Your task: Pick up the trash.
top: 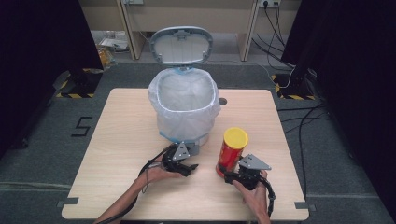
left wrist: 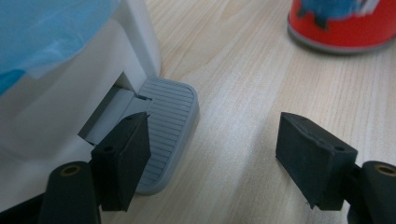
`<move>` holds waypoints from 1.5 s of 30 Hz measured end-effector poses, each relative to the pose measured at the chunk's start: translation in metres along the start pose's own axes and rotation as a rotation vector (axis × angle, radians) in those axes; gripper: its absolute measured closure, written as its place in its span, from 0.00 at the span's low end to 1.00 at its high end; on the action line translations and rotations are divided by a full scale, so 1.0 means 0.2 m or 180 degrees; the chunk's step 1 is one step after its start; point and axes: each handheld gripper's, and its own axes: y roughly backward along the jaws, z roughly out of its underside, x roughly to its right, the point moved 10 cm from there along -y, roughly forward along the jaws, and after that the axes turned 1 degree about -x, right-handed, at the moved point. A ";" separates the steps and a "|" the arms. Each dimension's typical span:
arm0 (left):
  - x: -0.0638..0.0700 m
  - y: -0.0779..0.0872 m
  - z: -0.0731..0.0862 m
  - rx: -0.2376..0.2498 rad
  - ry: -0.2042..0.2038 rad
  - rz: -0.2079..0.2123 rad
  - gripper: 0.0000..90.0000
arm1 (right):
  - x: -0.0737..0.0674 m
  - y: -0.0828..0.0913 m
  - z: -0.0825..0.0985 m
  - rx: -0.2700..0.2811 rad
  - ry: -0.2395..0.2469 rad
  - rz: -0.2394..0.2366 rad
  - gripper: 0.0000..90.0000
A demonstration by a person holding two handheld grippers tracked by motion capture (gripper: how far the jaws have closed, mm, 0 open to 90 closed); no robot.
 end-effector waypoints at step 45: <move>0.00 0.00 0.00 -0.0007 0.0002 0.0007 0.28 | 0.24 0.18 -0.83 0.0336 0.0024 0.0385 0.27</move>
